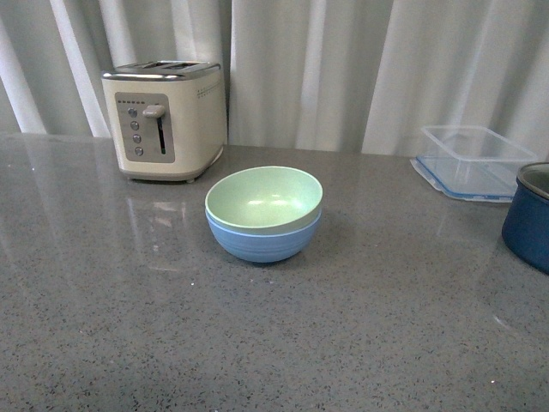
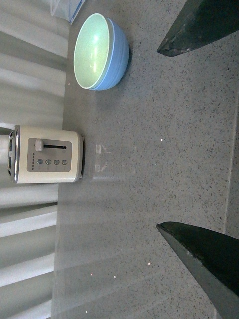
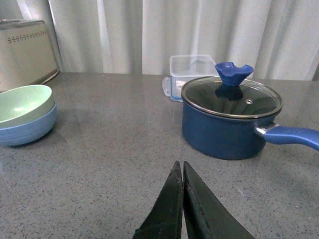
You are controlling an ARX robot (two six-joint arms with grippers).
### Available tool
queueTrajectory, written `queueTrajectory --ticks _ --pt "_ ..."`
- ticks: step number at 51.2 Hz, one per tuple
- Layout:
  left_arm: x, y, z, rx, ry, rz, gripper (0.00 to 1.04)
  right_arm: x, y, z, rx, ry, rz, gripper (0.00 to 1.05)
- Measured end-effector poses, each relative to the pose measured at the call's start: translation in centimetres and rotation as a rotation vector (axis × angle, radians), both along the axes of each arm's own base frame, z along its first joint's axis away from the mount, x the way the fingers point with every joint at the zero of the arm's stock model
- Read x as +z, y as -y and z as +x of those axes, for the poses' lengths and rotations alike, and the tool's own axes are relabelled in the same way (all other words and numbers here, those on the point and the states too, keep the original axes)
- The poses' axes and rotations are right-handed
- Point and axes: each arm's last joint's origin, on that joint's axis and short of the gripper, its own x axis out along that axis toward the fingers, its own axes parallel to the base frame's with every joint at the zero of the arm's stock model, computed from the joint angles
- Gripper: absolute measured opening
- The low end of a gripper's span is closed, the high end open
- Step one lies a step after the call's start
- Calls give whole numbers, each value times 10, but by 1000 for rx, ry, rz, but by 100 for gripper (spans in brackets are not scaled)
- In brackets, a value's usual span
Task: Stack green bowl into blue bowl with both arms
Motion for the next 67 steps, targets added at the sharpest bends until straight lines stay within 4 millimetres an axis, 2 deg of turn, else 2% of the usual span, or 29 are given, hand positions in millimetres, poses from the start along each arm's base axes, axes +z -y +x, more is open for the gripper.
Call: queueTrajectory --ticks 43,52,59,67 --pt "0 0 0 0 -1 0 98 -3 0 -22 3 -5 -1 1" --pt "0 0 0 0 0 0 98 -3 0 -22 3 -5 -1 26" --pt "0 0 0 0 0 0 98 -3 0 -22 3 -5 -1 55" --pt "0 0 0 0 0 0 98 -3 0 -22 3 -5 -1 79"
